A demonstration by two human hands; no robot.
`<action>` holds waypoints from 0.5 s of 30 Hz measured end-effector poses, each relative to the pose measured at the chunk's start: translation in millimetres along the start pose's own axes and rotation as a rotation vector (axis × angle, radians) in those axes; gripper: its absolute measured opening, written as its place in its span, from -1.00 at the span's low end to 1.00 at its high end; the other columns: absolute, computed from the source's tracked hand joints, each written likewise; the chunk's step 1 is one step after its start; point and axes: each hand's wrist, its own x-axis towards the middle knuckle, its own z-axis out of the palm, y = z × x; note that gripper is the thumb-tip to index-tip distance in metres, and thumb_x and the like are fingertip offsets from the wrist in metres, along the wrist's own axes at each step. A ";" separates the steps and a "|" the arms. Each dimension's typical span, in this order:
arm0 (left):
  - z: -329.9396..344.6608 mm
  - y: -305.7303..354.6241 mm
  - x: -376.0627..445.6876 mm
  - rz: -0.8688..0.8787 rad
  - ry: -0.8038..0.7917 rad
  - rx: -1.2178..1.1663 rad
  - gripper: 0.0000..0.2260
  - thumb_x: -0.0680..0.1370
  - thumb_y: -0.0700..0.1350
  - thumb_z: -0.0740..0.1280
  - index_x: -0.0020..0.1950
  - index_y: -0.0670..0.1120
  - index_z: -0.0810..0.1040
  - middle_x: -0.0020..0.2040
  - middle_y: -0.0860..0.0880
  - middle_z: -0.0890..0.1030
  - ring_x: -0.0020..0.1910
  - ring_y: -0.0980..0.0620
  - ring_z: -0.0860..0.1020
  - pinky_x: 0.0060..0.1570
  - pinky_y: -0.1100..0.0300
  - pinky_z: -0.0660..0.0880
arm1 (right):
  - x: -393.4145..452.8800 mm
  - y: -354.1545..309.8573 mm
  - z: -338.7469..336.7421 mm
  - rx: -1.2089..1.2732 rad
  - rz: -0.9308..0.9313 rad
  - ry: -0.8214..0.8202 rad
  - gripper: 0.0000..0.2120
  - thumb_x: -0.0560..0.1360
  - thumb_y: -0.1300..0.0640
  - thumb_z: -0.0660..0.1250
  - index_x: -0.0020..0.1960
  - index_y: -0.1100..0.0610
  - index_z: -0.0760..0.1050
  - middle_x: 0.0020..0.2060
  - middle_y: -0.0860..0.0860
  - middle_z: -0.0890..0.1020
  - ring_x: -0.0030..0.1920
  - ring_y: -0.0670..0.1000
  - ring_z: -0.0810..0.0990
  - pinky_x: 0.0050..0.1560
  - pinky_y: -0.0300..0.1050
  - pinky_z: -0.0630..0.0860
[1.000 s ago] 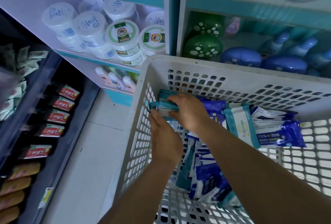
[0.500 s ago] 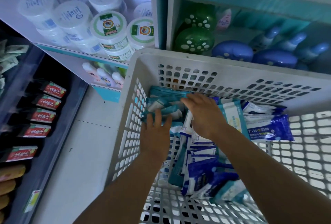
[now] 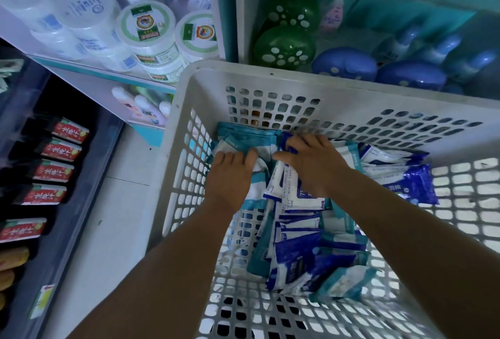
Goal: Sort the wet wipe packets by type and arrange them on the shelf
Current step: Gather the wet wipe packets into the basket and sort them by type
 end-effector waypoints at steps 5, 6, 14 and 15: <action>-14.6 5.0 4.8 -0.051 -0.110 -0.142 -0.44 0.48 -0.23 0.29 0.45 -0.09 0.21 0.33 -0.14 0.37 0.29 -0.14 0.34 0.30 0.03 0.26 | 3.9 2.7 -5.4 0.047 -0.026 0.034 -0.41 0.33 0.21 0.46 0.27 -0.12 0.36 0.33 -0.02 0.23 0.39 0.10 0.12 0.42 0.02 0.08; -16.4 8.4 2.7 -0.079 -0.085 -0.236 -0.48 0.49 -0.21 0.29 0.44 -0.07 0.27 0.35 -0.12 0.35 0.31 -0.13 0.31 0.30 0.05 0.26 | 4.2 3.9 -6.9 0.061 -0.036 0.040 -0.47 0.34 0.20 0.46 0.23 -0.12 0.40 0.32 -0.02 0.25 0.39 0.10 0.13 0.42 0.01 0.07; -25.2 45.0 -4.6 -0.314 -0.216 -1.039 -0.67 0.41 0.00 0.48 0.11 -0.08 0.53 -0.08 -0.05 0.58 -0.14 0.00 0.54 -0.21 0.18 0.45 | -0.3 11.2 -10.7 0.316 -0.004 0.229 -0.66 0.32 0.03 0.50 0.06 -0.03 0.54 0.23 0.00 0.29 0.32 0.07 0.20 0.33 -0.02 0.21; -27.1 45.8 -2.6 -0.355 -0.204 -1.033 -0.70 0.42 -0.04 0.47 0.09 -0.10 0.55 -0.11 -0.06 0.58 -0.20 0.02 0.54 -0.28 0.21 0.43 | -1.2 11.1 -10.2 0.353 0.004 0.251 -0.67 0.31 0.05 0.51 0.06 -0.01 0.56 0.23 0.02 0.30 0.31 0.08 0.22 0.33 0.00 0.25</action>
